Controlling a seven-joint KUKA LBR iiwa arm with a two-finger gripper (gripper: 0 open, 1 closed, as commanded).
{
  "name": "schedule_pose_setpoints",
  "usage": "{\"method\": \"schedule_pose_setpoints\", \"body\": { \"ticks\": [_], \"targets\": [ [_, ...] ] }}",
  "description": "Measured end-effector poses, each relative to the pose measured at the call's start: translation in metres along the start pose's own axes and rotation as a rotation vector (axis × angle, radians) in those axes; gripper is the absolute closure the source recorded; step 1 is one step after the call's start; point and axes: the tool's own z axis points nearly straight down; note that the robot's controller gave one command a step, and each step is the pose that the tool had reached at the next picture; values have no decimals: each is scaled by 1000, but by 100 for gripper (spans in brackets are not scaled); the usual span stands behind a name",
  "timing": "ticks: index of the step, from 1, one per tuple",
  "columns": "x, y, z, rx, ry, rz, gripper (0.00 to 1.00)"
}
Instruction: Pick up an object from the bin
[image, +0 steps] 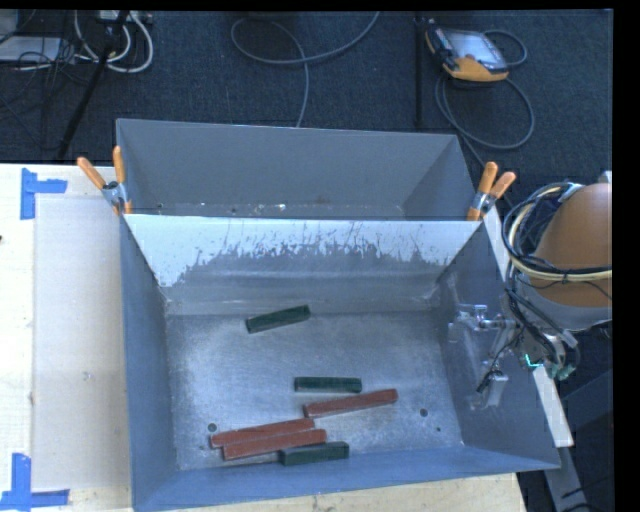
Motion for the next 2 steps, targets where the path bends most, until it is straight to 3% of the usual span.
{"method": "schedule_pose_setpoints", "body": {
  "ticks": [1, 2],
  "targets": [
    [-2, 1, -4, 2, -8, -5, 0],
    [-5, 26, 30, 6, -15, -129, 0]
  ]
}}
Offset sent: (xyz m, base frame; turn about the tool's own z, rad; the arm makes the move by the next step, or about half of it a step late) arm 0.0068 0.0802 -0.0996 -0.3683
